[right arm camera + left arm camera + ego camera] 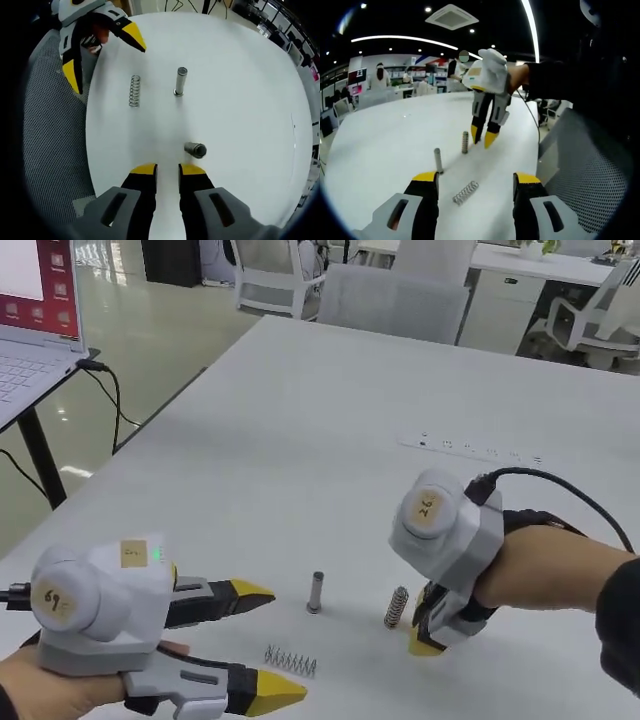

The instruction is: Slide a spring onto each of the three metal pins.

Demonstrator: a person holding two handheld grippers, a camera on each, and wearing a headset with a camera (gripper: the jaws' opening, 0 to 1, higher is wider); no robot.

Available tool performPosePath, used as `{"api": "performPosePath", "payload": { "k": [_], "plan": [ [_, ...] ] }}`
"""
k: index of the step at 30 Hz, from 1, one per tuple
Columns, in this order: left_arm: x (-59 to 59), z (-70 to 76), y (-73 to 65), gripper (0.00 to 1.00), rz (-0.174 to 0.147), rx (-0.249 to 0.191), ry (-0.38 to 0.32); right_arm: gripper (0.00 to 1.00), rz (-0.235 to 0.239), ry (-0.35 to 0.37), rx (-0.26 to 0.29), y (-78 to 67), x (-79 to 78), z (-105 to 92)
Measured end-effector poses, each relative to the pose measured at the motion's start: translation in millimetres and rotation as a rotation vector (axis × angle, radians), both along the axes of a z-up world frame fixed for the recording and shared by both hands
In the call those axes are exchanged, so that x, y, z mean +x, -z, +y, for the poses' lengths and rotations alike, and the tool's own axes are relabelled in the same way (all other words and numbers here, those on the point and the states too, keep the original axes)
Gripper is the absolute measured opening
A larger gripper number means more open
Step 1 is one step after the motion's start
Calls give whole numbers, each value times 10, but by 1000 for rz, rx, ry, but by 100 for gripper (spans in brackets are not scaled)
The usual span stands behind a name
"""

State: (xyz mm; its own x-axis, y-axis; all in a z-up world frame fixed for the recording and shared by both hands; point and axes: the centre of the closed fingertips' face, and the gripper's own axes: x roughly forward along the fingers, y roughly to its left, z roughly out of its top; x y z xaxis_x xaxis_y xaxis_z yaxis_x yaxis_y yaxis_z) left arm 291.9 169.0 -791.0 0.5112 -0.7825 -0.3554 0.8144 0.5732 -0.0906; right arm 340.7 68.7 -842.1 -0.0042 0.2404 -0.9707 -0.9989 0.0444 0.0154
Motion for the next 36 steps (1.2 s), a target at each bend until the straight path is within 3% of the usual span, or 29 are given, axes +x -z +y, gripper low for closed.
{"api": "performPosePath", "payload": {
  "k": [3, 18, 26, 36],
  "plan": [
    [0, 2, 2, 55, -1, 2, 0, 14, 40, 7, 37, -37, -146, 104],
    [-15, 18, -10, 54, -3, 11, -5, 12, 39, -117, 79, -45, -438, 549],
    [-28, 31, -9, 54, -2, 13, -8, 13, 24, -165, 99, 27, -474, 796],
    [-38, 46, 8, 53, 4, 16, -11, 13, 19, -177, 91, 158, -470, 926]
  ]
}}
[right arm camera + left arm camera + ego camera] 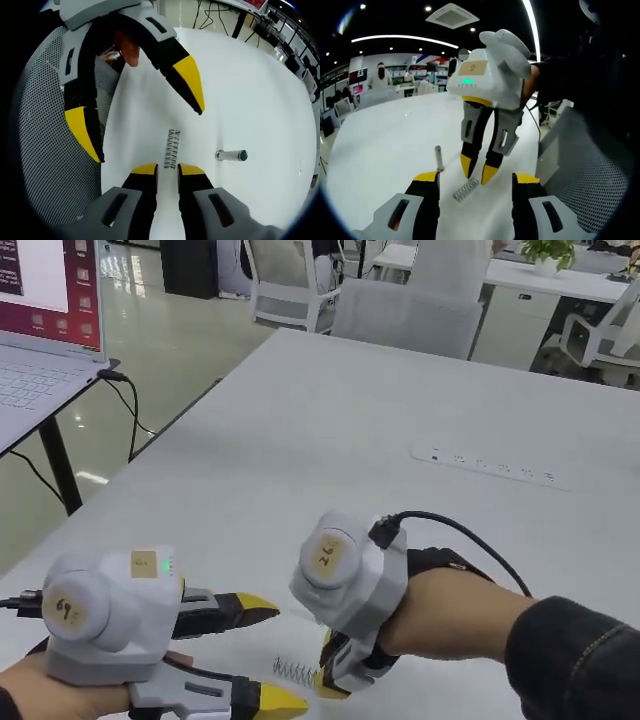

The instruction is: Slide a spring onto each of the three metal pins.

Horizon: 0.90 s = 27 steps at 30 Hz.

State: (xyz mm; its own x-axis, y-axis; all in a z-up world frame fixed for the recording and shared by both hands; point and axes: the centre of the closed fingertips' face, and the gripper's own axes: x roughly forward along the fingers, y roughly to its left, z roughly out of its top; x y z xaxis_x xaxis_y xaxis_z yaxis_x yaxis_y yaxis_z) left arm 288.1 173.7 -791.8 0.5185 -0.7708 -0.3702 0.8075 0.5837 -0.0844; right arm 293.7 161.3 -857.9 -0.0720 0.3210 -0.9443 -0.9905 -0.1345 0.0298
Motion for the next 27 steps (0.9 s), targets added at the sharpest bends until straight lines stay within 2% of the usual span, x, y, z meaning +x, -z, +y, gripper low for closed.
{"api": "performPosePath", "payload": {
  "k": [9, 16, 23, 27],
  "plan": [
    [-9, 4, 16, 52, 4, 1, -1, 10, -10, -1, -27, 102, 7, 6],
    [-8, 7, 18, 51, 4, 1, -1, 8, -20, -1, -27, 88, 22, -2],
    [-10, 3, 23, 50, 3, 6, 5, 7, -14, -4, -18, -34, -1, -43],
    [-14, -5, 20, 48, 1, 7, 12, 7, 1, -7, -4, -162, -46, -95]
  ]
}}
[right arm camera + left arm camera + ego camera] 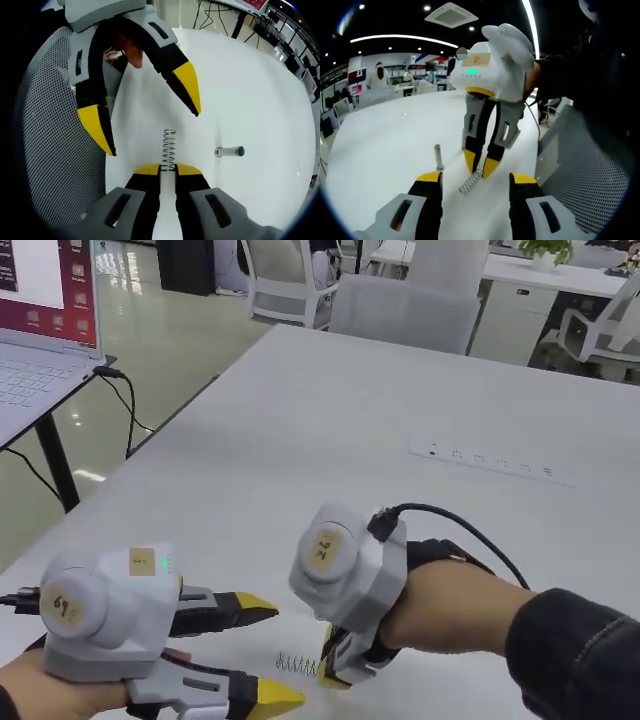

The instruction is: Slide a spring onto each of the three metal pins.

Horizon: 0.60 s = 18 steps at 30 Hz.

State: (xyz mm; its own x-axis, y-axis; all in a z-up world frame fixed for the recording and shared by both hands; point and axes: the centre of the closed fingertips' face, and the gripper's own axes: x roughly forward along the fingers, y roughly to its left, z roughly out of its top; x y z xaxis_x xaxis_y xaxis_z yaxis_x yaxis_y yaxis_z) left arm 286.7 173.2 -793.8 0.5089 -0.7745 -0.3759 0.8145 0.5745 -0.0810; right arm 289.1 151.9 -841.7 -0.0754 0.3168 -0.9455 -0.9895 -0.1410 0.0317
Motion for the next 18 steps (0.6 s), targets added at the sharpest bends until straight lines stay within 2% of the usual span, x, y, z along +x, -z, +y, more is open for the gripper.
{"api": "performPosePath", "payload": {
  "k": [8, 13, 18],
  "plan": [
    [-19, -61, -43, 40, -10, -2, 35, 7, -1, -29, 41, -291, -63, -76],
    [-35, -110, -87, 31, -20, -6, 66, 7, -4, -58, 42, -354, -115, -123],
    [-81, -163, -102, 21, -17, -4, 109, 7, -20, -93, 43, -401, -150, -147]
  ]
}}
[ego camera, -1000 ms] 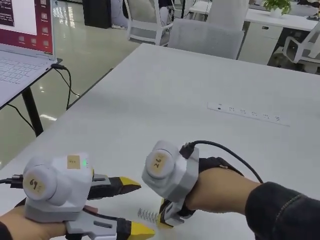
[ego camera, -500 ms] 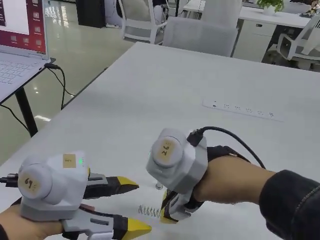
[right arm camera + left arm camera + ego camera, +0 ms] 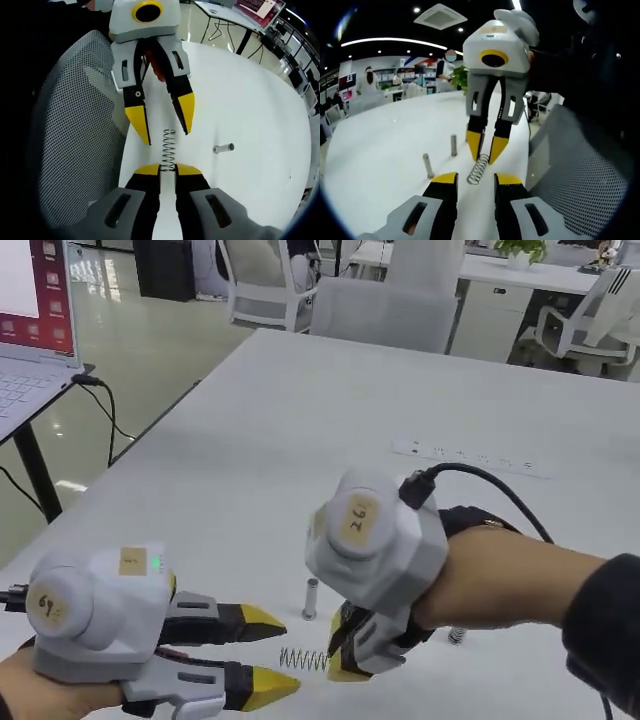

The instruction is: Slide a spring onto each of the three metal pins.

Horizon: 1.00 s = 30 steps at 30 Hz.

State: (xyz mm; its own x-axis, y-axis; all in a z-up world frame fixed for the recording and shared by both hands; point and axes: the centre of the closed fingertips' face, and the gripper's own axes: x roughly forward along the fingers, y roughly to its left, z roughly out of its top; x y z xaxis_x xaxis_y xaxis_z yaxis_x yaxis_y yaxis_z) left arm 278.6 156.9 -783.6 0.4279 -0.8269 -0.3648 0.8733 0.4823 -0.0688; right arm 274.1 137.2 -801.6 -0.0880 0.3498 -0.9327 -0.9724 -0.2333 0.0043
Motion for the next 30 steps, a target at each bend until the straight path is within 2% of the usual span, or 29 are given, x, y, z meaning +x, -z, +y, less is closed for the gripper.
{"api": "performPosePath", "payload": {
  "k": [3, 6, 10, 20, 30],
  "plan": [
    [-19, -24, -2, 18, -1, -1, 15, 7, -4, -15, -1, -18, -14, -4],
    [-46, -42, -12, 9, 3, -9, 32, 7, -8, -31, -6, -26, -33, -14],
    [-50, -43, -8, 6, 4, -7, 37, 7, -13, -55, -6, -40, -63, -10],
    [-87, -57, 28, 4, 12, 15, 58, 7, -9, -63, 0, -111, -103, 2],
    [-91, -64, 34, 3, 5, 29, 64, 7, 0, -35, 56, -329, -120, 102]
  ]
}}
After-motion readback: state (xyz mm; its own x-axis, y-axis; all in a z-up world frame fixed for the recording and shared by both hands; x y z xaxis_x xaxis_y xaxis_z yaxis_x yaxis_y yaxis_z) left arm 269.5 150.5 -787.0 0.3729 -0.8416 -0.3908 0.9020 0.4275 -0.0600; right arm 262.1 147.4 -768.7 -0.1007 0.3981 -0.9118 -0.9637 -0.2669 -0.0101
